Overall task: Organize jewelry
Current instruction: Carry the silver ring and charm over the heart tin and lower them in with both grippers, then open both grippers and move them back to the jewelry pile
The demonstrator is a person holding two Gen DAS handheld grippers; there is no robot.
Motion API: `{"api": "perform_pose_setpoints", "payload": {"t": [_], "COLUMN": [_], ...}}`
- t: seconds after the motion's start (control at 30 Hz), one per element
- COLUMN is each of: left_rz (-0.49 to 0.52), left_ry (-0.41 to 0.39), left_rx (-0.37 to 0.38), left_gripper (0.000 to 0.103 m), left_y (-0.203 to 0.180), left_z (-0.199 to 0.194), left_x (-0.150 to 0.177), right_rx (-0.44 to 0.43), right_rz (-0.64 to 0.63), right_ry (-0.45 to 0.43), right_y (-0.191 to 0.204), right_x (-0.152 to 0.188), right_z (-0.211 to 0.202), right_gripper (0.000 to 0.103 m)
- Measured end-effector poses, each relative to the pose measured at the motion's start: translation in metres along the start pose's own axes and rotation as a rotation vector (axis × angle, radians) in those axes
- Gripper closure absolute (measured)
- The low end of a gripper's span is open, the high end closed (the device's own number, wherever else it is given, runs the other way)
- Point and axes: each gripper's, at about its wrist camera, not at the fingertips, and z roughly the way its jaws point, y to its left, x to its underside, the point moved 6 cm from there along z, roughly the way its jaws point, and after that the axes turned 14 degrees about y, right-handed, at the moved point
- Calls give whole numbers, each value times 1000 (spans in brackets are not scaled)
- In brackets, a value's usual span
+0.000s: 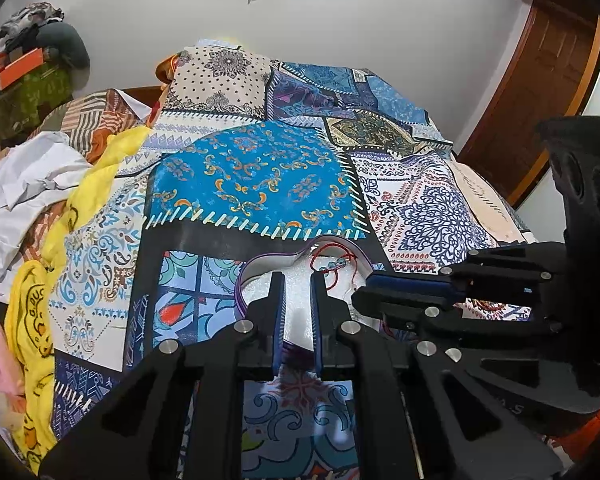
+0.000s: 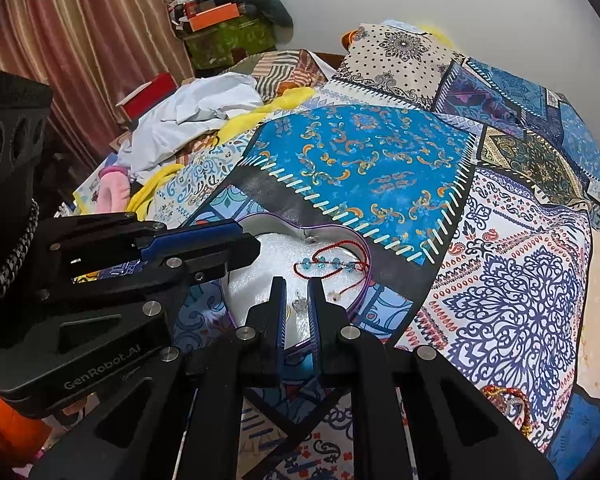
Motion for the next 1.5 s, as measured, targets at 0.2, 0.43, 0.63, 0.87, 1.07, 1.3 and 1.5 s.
{"api": "perform_pose_setpoints", "payload": {"t": [0.2, 0.43, 0.63, 0.87, 1.07, 1.3, 1.5], "left_rz": [7, 18, 39, 67, 101, 143, 180], "left_ry": [-29, -69, -109, -126, -113, -54, 10], "left_rx": [-15, -31, -50, -58, -46, -28, 4], "left_gripper": [94, 90, 67, 56, 55, 55, 55], "left_y": [-5, -16, -32, -54, -76, -103, -125], "left_z": [-20, -45, -65, -76, -70, -42, -16], "left_x": [2, 2, 1, -3, -5, -4, 1], "right_rx": [13, 49, 111, 148, 199, 223, 217], "right_rz": [10, 49, 91, 159, 227, 278, 298], "right_ry": [-35, -122, -211, -255, -259, -213, -160], "right_y": [-2, -12, -26, -56, -90, -119, -134], "right_x": [2, 7, 14, 35, 58, 85, 103], "right_z": [-19, -57, -92, -118, -130, -121, -103], "right_gripper": [93, 73, 58, 58, 58, 58, 58]}}
